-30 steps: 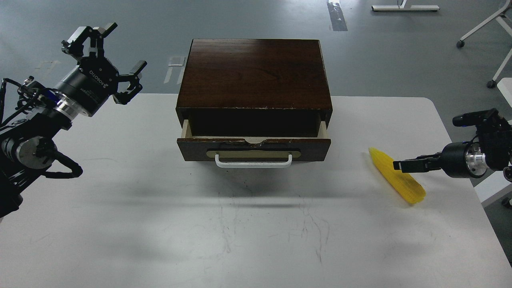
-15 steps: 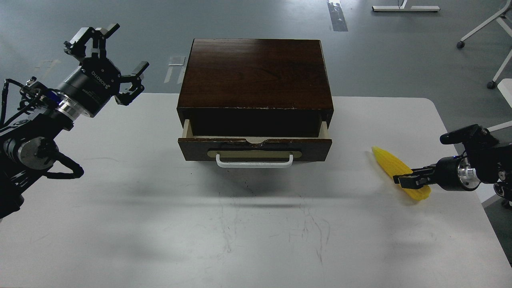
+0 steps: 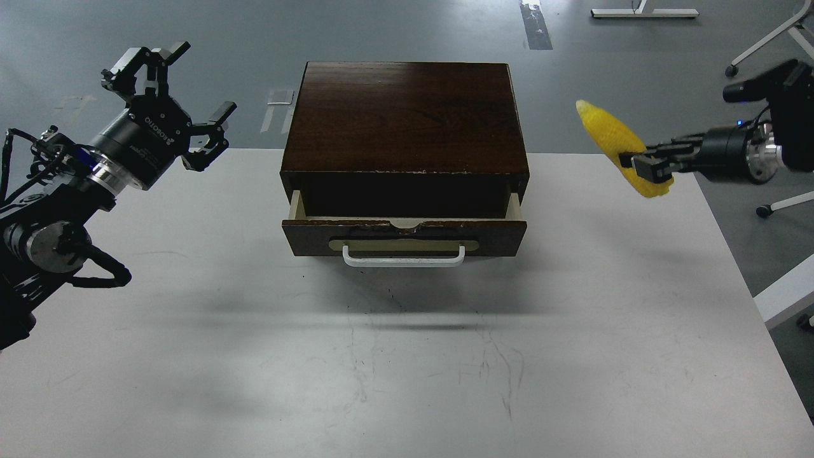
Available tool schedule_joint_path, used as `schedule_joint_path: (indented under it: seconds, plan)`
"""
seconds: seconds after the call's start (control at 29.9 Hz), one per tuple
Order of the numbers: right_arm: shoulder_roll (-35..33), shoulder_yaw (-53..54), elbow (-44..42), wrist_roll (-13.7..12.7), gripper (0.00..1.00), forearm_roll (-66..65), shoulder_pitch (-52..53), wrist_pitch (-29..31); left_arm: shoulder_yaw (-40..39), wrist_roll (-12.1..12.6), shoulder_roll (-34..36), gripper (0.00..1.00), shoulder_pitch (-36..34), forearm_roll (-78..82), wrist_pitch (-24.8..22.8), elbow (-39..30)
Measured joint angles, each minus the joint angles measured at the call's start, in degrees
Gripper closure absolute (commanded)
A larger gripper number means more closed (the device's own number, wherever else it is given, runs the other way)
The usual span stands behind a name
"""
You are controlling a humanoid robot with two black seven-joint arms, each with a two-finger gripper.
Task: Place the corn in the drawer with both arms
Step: 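Lift the corn and carry it over the open drawer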
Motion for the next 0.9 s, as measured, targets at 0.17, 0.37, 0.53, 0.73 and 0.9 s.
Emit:
schedule_joint_path:
  seconds: [0.17, 0.37, 0.53, 0.73, 0.9]
  plan:
    - [5.3, -5.9, 6.4, 0.0, 1.00, 0.1, 12.5, 0.0, -0.1, 0.0, 0.2, 0.02, 0.0, 0.0, 0.0, 0.0]
    - [15.1, -9.8, 11.2, 0.0, 1.00, 0.1, 18.3, -0.4, -0.1, 0.0, 0.3, 0.02, 0.0, 0.0, 0.1, 0.0]
    - [22.9, -10.3, 11.4, 0.0, 1.00, -0.2, 18.8, -3.4, -0.1, 0.0, 0.5, 0.02, 0.0, 0.0, 0.1, -0.1]
    - [30.1, -13.6, 11.0, 0.0, 1.00, -1.6, 18.9, -9.3, -0.1, 0.0, 1.2, 0.02, 0.4, 0.0, 0.0, -0.1]
    - [33.3, -15.6, 10.2, 0.0, 1.00, -3.7, 18.8, -12.3, -0.1, 0.0, 1.5, 0.02, 0.4, 0.0, 0.0, -0.1]
